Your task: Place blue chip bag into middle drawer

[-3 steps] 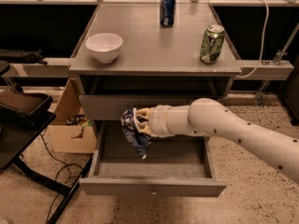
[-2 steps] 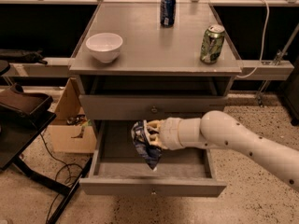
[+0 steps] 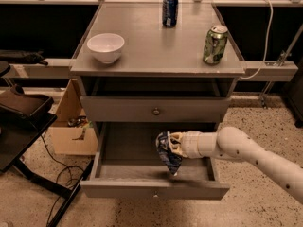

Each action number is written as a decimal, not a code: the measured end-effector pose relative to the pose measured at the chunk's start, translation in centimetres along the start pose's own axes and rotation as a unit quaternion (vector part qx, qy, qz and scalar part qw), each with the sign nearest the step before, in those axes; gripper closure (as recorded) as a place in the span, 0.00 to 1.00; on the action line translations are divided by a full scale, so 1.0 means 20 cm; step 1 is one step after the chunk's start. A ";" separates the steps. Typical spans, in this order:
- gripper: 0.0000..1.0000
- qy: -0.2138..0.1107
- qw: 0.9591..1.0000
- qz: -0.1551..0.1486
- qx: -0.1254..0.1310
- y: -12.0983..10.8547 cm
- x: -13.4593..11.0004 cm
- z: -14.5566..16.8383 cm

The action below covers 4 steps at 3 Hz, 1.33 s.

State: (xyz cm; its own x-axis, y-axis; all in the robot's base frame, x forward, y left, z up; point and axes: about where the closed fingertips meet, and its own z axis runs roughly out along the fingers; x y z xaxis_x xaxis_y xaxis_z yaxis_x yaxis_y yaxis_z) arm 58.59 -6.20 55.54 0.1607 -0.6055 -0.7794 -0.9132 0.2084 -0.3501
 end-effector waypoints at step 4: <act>0.51 0.081 0.994 0.030 0.067 -0.12 0.53 0.11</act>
Offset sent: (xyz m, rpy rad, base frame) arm 0.0577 -0.0721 -0.1213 -0.1653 -0.0017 -0.2786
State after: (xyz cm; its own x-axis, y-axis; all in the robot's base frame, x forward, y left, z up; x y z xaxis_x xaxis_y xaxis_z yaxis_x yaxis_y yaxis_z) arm 63.35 -11.43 46.99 0.0351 -0.7017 -0.7116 -0.8592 0.3425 -0.3801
